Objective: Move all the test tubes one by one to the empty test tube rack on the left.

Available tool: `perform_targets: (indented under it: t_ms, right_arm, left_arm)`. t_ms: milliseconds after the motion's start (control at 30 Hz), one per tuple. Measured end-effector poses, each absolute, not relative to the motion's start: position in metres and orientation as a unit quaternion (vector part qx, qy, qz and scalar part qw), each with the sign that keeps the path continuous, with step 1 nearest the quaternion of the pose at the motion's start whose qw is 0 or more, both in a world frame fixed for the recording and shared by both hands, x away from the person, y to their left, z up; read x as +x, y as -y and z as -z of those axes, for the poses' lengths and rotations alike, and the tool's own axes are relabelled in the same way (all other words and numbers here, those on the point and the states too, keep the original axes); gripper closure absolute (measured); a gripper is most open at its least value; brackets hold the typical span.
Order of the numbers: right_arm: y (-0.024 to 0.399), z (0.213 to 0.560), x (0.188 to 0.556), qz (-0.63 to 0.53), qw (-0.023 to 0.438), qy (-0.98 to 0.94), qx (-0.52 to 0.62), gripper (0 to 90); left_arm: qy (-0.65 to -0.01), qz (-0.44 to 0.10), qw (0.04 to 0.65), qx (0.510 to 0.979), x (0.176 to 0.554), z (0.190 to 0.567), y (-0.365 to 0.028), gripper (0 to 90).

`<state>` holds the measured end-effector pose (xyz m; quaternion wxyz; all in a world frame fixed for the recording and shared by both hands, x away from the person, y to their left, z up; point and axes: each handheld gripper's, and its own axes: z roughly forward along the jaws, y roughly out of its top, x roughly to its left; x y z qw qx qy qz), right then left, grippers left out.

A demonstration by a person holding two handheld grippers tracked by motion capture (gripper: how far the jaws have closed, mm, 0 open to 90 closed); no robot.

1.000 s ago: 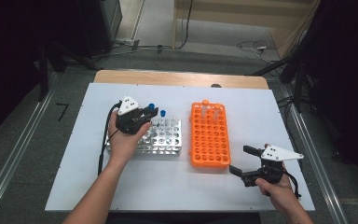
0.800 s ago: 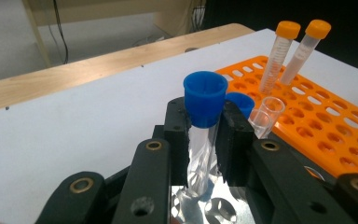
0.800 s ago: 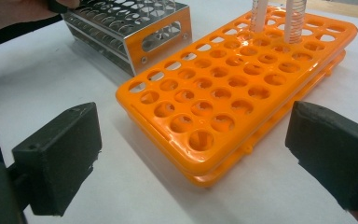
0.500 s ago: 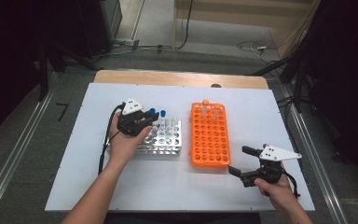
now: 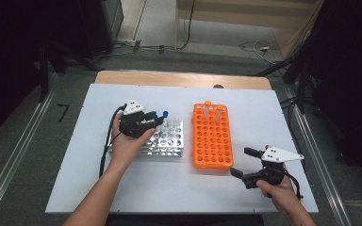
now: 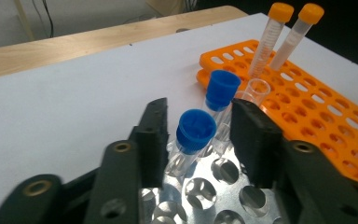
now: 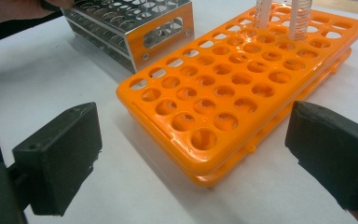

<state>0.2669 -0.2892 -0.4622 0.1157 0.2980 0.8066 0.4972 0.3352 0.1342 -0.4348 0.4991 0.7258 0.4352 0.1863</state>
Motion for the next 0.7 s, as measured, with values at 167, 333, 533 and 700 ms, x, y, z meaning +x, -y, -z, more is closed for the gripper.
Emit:
perform_targets:
  t_ms: [167,333,533,700]
  right_arm:
    - [0.289,0.460,0.266,-0.499,0.118,-0.806,0.295,2.1]
    - [0.289,0.459,0.267,-0.500,0.119,-0.805,0.296,2.1]
    - [0.288,0.458,0.268,-0.501,0.120,-0.805,0.295,2.1]
    - [0.286,0.457,0.269,-0.501,0.122,-0.805,0.294,2.1]
  left_arm:
    - [-0.425,-0.178,0.528,0.713,0.324,0.430,-0.135,25.4]
    - [-0.412,-0.177,0.546,0.708,0.309,0.427,-0.136,8.3]
    - [-0.390,-0.167,0.571,0.703,0.290,0.423,-0.137,0.6]
    - [-0.369,-0.166,0.587,0.701,0.276,0.420,-0.140,0.0]
